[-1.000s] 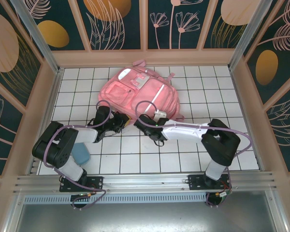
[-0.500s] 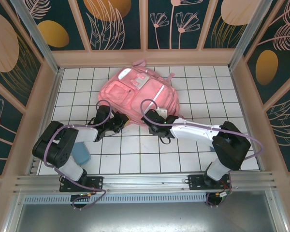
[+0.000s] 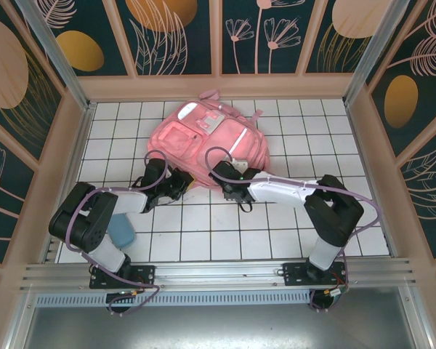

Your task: Pack books, pencil case, and school supplies into a backpack

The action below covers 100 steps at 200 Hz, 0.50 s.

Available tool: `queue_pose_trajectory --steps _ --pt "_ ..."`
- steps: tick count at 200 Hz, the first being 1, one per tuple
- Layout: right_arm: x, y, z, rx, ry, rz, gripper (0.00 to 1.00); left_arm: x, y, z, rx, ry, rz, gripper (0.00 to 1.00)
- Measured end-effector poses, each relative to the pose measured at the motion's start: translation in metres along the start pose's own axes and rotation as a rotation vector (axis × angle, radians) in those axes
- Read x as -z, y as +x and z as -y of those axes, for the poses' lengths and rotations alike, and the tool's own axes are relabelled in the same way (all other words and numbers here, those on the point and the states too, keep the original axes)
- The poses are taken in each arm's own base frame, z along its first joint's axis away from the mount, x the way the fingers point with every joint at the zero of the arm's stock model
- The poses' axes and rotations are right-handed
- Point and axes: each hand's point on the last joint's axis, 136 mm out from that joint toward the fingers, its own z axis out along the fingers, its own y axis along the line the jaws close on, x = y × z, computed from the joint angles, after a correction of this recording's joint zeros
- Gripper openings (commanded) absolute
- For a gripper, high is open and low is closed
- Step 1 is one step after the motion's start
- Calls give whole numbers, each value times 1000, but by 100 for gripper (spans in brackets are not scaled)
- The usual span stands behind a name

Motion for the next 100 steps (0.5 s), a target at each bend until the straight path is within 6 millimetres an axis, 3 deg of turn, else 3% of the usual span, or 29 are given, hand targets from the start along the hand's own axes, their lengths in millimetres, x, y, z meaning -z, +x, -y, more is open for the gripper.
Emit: queue_pose_trajectory --steps 40,100 --pt "0 0 4 -8 31 3 9 0 0 2 -5 3 0 0" --pt "3 2 8 -4 38 6 2 -1 0 1 -16 -9 -4 0"
